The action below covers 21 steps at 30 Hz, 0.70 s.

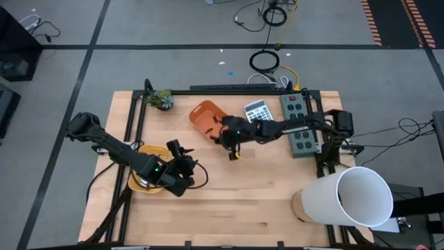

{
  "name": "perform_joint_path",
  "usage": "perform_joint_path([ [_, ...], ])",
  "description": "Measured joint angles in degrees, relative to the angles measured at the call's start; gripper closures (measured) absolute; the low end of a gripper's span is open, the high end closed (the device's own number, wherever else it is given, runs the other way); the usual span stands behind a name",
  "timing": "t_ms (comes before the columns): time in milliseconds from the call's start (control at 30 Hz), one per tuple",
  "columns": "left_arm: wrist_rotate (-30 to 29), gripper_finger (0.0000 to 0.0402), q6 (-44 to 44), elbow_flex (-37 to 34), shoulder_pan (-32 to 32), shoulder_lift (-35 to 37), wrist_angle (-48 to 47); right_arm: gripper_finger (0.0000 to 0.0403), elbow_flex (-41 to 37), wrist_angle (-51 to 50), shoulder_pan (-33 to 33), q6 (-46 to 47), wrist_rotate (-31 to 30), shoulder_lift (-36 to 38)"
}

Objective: Sort batteries
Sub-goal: Put the black battery into the orange bin, then return to Home Position

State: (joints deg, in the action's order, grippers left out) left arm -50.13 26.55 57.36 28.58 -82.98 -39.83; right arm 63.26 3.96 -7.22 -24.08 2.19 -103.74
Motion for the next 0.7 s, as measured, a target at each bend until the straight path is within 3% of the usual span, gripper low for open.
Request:
perform_joint_path([
  [167,-0.19,0.0174,-0.37,0.0,0.04,1.06,-0.4,0.0357,-0.02,5.78,-4.21,2.28,5.63,0.08],
  [400,-1.59,0.0174,0.07,0.0,0.02,1.16,-1.51,0.0337,0.01,8.26,-7.15,1.69,7.51,0.2],
  [700,-5.69,0.0174,-4.72,-2.25,0.0,1.46,0.97,0.0223,0.01,8.9,-11.12,9.58,10.29,0.4],
])
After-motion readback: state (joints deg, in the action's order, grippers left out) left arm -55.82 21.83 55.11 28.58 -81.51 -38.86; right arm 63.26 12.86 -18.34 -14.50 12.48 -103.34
